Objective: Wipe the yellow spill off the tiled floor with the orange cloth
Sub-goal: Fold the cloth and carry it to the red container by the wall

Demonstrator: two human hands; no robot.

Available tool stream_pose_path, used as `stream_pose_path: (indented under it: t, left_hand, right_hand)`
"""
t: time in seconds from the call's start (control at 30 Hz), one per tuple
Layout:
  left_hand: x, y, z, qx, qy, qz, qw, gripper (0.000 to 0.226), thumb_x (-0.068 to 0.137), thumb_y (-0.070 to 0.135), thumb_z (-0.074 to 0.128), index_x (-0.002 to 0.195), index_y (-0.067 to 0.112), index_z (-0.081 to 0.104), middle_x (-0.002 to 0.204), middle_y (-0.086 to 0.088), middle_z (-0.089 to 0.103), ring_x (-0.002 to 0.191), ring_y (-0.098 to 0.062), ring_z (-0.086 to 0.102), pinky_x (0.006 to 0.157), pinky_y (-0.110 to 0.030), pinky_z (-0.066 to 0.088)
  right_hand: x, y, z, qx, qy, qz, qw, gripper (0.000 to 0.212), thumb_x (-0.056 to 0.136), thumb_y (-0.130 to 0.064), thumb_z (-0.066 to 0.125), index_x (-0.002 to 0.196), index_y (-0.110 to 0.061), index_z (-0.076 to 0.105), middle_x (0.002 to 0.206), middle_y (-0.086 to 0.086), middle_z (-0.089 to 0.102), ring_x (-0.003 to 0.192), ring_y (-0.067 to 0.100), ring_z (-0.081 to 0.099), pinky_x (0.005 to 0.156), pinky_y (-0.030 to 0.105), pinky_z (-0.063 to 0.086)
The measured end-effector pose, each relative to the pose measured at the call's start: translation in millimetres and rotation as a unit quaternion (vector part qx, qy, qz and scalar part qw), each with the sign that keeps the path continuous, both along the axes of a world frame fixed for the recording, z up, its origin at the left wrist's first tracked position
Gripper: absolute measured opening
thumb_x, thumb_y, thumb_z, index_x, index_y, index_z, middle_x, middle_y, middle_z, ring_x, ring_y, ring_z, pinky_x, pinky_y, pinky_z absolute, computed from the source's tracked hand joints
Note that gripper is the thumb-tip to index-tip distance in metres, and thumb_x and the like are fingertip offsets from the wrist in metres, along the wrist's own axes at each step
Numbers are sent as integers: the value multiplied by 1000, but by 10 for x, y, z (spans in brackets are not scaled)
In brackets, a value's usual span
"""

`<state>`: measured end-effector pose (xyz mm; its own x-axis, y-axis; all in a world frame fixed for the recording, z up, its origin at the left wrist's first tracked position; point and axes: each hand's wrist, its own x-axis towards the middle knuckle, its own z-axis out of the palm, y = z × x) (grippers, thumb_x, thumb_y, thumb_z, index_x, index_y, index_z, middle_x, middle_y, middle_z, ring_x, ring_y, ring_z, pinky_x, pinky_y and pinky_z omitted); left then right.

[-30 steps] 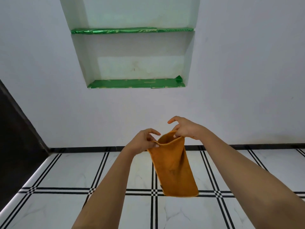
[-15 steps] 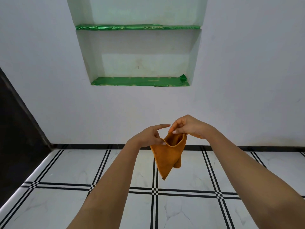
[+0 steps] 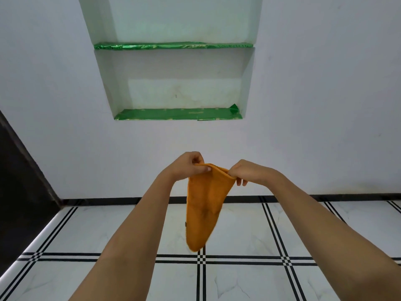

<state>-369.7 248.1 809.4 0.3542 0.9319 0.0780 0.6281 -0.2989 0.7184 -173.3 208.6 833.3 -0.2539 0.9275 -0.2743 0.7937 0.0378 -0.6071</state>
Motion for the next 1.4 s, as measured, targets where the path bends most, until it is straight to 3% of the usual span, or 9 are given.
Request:
stream_pose_path:
  t: [0.13, 0.37, 0.57, 0.7, 0.8, 0.93, 1.13, 1.23, 1.4]
  left_hand:
    - [-92, -20, 68, -31, -75, 31, 996, 22, 84, 28, 66, 72, 18, 51, 82, -3, 59, 81, -18, 56, 70, -29, 47]
    - [-286, -79, 163, -63, -127, 29, 990, 25, 79, 25, 72, 71, 17, 51, 79, -2, 58, 78, -18, 56, 66, -24, 48]
    - [-340, -130, 133, -94, -169, 21, 981, 17, 84, 17, 67, 98, 11, 61, 98, -6, 62, 96, -26, 60, 83, -34, 55]
    - [-303, -231, 283, -61, -244, 14, 968, 11, 89, 14, 59, 97, 10, 64, 94, -5, 62, 95, -24, 60, 78, -31, 54]
    - [-219, -130, 597, -80, -404, 57, 909, 30, 94, 37, 48, 102, 11, 61, 93, -7, 60, 89, -24, 57, 75, -34, 52]
    - [-138, -160, 199, -315, -385, 10, 867, 78, 78, 77, 28, 116, 15, 54, 117, -12, 62, 109, -34, 60, 92, -50, 49]
    - [-195, -272, -220, -301, -290, 21, 908, 55, 82, 19, 68, 131, 12, 45, 123, -12, 57, 106, -33, 60, 89, -49, 51]
    - [-180, -194, -190, -253, -344, 103, 898, 55, 82, 17, 69, 130, 18, 42, 127, -12, 52, 109, -33, 56, 93, -51, 48]
    - [-158, -152, -177, -250, -405, 134, 869, 74, 77, 15, 73, 139, 14, 32, 130, -13, 49, 111, -32, 55, 96, -49, 46]
  right_hand:
    - [12, -28, 29, 14, 72, -20, 997, 32, 92, -33, 53, 105, -5, 62, 96, 5, 58, 94, 21, 56, 79, 29, 46]
    - [7, 24, 108, 108, 130, -20, 985, 18, 80, -17, 72, 78, -20, 55, 83, -1, 59, 83, 16, 58, 70, 24, 48]
    - [-4, -5, 188, 93, 226, -68, 967, 40, 83, -11, 68, 116, -22, 49, 104, 6, 59, 94, 24, 60, 72, 28, 53]
    - [50, -17, 289, 53, 287, -92, 952, 47, 81, -7, 68, 124, -13, 49, 116, 12, 58, 96, 24, 60, 74, 33, 54]
    - [118, 107, 535, 62, 483, -167, 858, 56, 83, -19, 67, 133, -13, 44, 124, 14, 57, 101, 26, 61, 82, 44, 53]
    - [75, 55, 90, -94, 391, -179, 898, 67, 77, -53, 60, 128, -13, 43, 124, 10, 55, 111, 33, 55, 85, 53, 51]
    - [89, 16, -463, -154, 444, -130, 873, 69, 81, 0, 67, 139, -21, 36, 134, 11, 50, 116, 34, 53, 95, 53, 46]
    - [84, 55, -476, -173, 404, -116, 891, 87, 81, 0, 67, 143, -37, 20, 136, 10, 47, 113, 35, 55, 92, 51, 48]
    - [16, 80, -434, -110, 450, -217, 859, 65, 82, 4, 64, 138, -13, 34, 118, 14, 55, 95, 29, 61, 94, 47, 44]
